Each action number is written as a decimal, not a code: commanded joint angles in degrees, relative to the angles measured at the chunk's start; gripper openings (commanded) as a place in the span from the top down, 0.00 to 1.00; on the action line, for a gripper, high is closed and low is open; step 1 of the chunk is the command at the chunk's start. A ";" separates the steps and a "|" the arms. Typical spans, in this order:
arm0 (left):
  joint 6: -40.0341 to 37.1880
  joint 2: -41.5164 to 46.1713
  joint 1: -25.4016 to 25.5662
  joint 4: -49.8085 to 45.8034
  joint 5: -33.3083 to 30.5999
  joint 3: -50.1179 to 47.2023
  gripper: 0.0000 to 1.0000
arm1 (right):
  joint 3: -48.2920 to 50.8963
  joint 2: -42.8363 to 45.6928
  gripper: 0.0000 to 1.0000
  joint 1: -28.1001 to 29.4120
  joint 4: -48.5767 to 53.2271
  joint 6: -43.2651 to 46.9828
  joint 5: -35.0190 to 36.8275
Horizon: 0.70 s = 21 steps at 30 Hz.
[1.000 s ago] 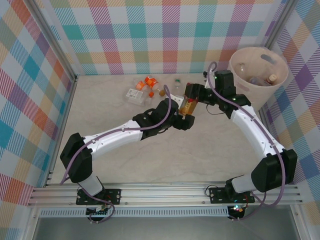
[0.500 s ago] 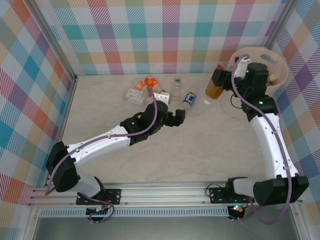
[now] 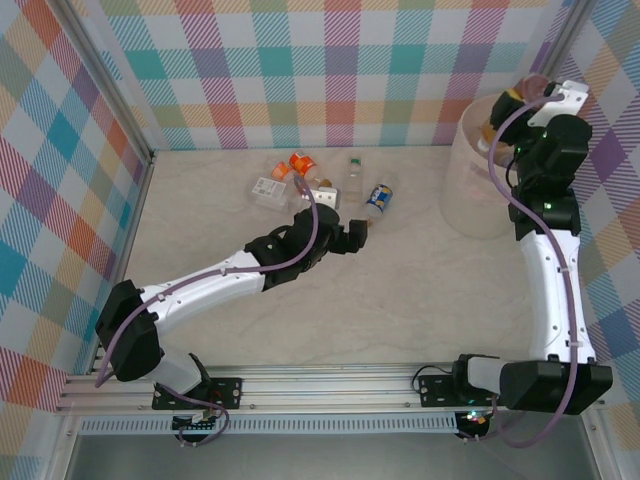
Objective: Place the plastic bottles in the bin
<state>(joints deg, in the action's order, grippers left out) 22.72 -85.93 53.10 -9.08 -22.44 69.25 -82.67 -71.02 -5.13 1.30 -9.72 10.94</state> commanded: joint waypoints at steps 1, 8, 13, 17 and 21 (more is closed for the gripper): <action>0.72 -0.22 -0.45 -1.10 -2.07 1.81 0.00 | 3.38 -1.95 0.45 -1.20 -12.50 1.91 7.03; 1.31 -0.45 -0.45 -2.30 -2.31 1.66 0.00 | 8.89 -4.15 0.44 -5.85 -14.02 0.52 9.63; 1.73 -0.89 -0.45 -3.39 -2.38 1.63 0.00 | 6.94 -6.85 0.43 -7.97 -12.37 5.38 9.08; 2.47 -1.07 -0.47 -3.48 -2.94 1.41 0.00 | 5.98 -8.87 0.43 -8.49 -12.97 9.32 10.15; 2.93 -1.52 -0.54 -4.04 -3.31 1.76 0.00 | 3.32 -12.00 0.38 -9.41 -10.00 9.70 10.01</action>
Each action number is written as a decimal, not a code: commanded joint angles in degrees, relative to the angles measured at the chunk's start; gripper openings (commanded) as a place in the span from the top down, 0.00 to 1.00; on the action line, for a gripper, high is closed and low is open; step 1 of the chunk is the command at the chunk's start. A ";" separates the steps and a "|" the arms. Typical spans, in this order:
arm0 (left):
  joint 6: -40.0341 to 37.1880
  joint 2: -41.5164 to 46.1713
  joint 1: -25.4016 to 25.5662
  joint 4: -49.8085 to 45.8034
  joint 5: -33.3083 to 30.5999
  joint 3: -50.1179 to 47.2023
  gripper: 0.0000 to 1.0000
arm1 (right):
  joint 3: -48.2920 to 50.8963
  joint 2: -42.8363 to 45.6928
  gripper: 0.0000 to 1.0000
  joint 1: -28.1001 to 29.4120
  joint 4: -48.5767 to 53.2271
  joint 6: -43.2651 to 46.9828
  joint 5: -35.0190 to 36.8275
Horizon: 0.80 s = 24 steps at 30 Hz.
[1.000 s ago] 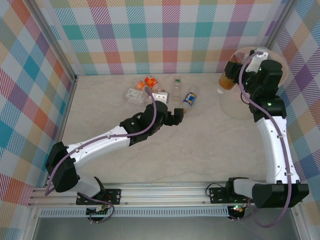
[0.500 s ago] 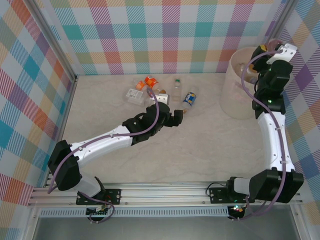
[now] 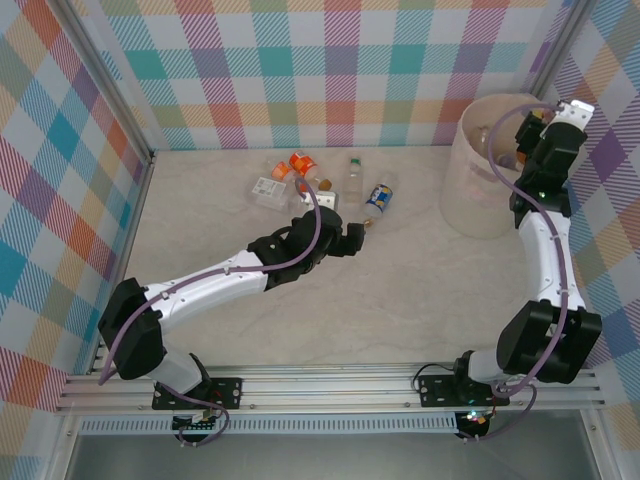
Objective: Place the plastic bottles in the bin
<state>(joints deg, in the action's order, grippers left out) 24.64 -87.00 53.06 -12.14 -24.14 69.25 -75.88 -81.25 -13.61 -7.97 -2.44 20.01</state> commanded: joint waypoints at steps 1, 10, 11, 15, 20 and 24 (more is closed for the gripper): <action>1.08 -0.54 -0.50 -1.25 -1.61 1.91 0.00 | -5.47 -2.87 0.32 -1.07 2.21 2.02 0.82; 1.79 -0.23 -0.65 -2.49 -2.91 1.80 0.00 | -13.46 -6.47 0.02 -1.25 16.88 -2.74 -0.53; 1.88 -0.29 -0.65 -2.58 -3.01 1.85 0.00 | -13.80 -6.38 0.01 -1.30 17.35 -2.77 -0.80; 2.50 -0.41 -0.85 -3.00 -3.54 1.76 0.00 | -14.95 -6.11 0.00 -1.19 18.97 -2.35 -1.49; 3.68 -0.71 -1.19 -3.29 -3.70 1.76 0.00 | -15.27 -5.76 0.00 -1.27 20.00 -2.02 -2.46; 5.26 -1.04 -1.86 -6.12 -4.34 2.18 0.00 | -15.10 -5.45 0.00 -1.17 20.51 -2.38 -3.92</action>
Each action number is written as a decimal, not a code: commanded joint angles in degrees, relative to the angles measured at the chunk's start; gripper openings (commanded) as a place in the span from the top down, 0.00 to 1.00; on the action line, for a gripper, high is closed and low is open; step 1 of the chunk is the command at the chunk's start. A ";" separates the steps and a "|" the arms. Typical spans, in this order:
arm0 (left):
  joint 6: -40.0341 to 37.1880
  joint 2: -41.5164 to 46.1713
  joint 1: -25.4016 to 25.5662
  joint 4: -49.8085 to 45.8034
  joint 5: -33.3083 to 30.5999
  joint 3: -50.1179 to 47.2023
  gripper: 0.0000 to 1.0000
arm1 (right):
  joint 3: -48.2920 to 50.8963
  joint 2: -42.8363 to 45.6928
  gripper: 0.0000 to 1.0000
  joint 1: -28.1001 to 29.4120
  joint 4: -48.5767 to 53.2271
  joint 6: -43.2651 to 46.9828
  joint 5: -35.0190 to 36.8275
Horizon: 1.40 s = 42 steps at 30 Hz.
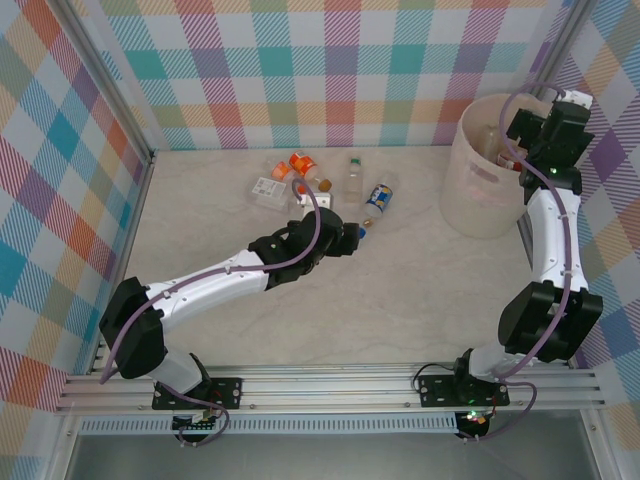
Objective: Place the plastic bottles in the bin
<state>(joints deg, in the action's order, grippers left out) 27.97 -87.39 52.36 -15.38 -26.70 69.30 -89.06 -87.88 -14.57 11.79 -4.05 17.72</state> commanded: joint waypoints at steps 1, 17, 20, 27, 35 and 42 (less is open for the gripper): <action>2.58 -0.83 -1.39 -3.48 -2.04 2.23 0.00 | -1.78 1.26 0.00 -0.20 0.80 -1.02 -2.18; 11.58 -1.66 -6.64 -7.63 -0.47 1.17 0.00 | 0.21 6.93 0.00 0.41 4.31 -9.19 -17.61; 13.07 -2.02 -7.95 -8.50 0.43 1.20 0.00 | 1.11 8.77 0.00 1.85 4.42 -10.78 -20.91; 15.71 -4.37 -12.33 -12.38 1.88 4.12 0.00 | 4.54 12.98 0.00 6.91 4.24 -14.05 -29.34; 17.56 -12.48 -19.94 -17.05 5.32 12.09 0.00 | 13.74 19.36 0.00 13.88 -2.30 -16.93 -42.21; 13.55 -22.64 -24.56 -16.63 9.68 22.31 0.00 | 18.81 22.54 0.00 20.75 -1.21 -15.66 -44.70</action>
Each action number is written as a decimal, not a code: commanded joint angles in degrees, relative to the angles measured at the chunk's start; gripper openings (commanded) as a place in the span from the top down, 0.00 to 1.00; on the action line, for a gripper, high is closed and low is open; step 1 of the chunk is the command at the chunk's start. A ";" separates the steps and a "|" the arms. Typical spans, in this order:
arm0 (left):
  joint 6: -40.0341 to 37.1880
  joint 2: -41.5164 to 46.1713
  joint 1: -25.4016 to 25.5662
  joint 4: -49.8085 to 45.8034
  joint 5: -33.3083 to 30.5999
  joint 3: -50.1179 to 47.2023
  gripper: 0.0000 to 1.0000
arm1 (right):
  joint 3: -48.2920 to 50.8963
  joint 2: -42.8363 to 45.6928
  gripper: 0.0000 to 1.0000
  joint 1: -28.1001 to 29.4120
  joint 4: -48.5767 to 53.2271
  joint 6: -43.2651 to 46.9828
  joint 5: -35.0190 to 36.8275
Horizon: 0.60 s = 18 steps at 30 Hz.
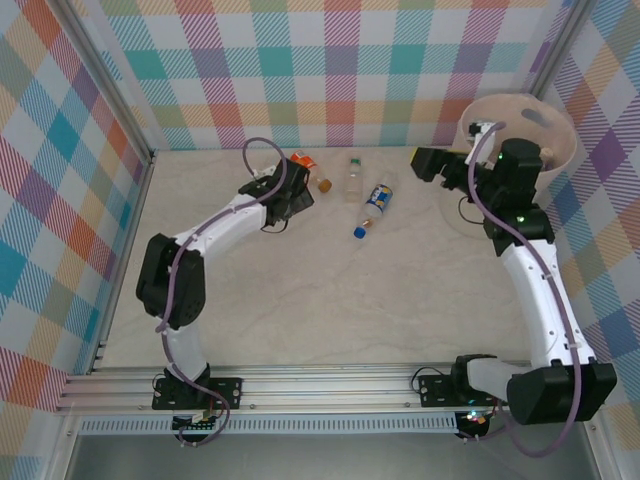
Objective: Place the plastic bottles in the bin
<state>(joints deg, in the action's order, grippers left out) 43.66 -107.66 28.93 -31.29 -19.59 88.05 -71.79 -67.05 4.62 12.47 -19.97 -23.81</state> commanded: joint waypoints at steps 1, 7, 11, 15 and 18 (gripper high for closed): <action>-3.24 -3.48 -1.61 0.64 3.08 4.77 0.00 | 2.33 2.19 0.00 2.18 -1.68 -0.18 -3.03; -8.22 -10.59 -3.13 6.21 5.27 11.64 0.00 | 5.57 5.09 0.00 3.77 -1.55 -2.35 -2.52; -9.04 -16.49 -4.15 6.73 7.19 17.54 0.00 | 5.84 6.56 0.00 3.81 0.23 -1.97 -1.42; -9.31 -21.11 -4.82 6.69 7.28 22.47 0.00 | 5.87 7.57 0.00 3.89 1.47 -1.74 -0.87; -10.46 -23.80 -5.28 6.63 7.28 25.96 0.00 | 5.87 8.07 0.00 3.90 2.31 -1.53 -0.60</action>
<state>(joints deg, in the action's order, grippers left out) 35.20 -129.73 24.77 -25.10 -12.88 110.69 -66.17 -60.05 8.14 13.69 -21.67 -24.71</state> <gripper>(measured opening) 0.997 0.996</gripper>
